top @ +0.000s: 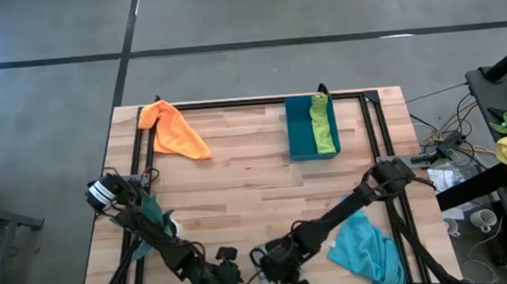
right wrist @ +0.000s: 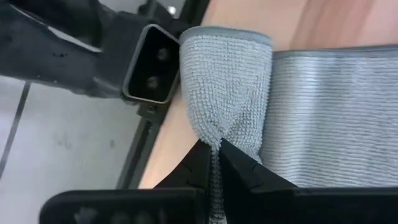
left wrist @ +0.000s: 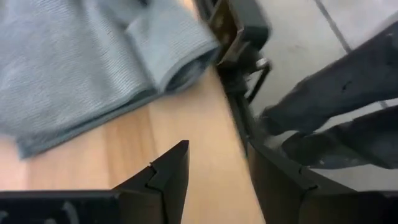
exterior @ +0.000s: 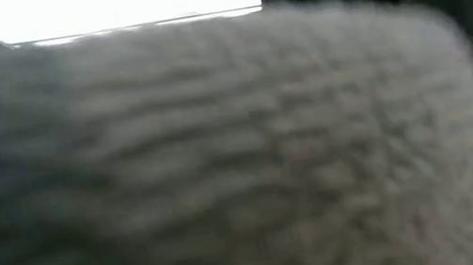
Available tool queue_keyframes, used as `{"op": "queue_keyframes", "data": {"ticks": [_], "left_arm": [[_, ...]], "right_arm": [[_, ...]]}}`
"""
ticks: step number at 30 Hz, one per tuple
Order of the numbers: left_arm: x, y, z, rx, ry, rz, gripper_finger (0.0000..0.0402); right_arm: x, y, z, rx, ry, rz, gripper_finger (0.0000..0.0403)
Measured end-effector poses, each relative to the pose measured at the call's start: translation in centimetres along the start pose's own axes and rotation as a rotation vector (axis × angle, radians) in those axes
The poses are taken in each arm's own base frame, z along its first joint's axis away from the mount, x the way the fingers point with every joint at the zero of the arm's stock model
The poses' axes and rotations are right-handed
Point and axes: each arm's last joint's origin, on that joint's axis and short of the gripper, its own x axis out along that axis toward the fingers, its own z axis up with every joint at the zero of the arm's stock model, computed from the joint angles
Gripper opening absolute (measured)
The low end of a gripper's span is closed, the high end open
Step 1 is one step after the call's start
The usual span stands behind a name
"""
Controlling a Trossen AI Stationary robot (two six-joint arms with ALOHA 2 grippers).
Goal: Roll microfiber towels into tight, uniform cylinder then place into a basket
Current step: Roll the gray towel
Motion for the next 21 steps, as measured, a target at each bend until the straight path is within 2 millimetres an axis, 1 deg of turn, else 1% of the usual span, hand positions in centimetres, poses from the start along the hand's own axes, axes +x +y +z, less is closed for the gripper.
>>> {"op": "queue_keyframes", "data": {"ticks": [3, 7, 11, 13, 16, 21], "left_arm": [[-0.1, -0.5, 0.0, 0.032, 0.0, -0.02, 0.0148], [-0.2, -0.8, -0.3, 0.141, 0.004, -0.024, 0.0148], [-0.2, -0.8, -0.3, 0.173, 0.0, -0.016, 0.0148], [-0.2, -0.7, -0.3, 0.18, -0.005, -0.005, 0.0148], [-0.1, -0.5, -0.5, 0.24, -0.011, 0.024, 0.0148], [0.0, 0.2, -0.4, 0.258, -0.025, 0.082, 0.0148]], "right_arm": [[-0.5, -1.1, 0.0, -0.008, 0.007, 0.04, 0.0013], [-0.4, -2.2, -0.6, 0.038, 0.041, 0.095, 0.0013], [-0.6, -2.2, -0.8, 0.039, 0.051, 0.124, 0.0013], [-1.1, -2.1, -0.7, 0.035, 0.041, 0.127, 0.0013], [-1.8, -2.1, -0.7, 0.033, 0.024, 0.112, 0.0013], [-2.7, -2.6, -1.8, 0.023, 0.006, 0.073, 0.0012]]}}
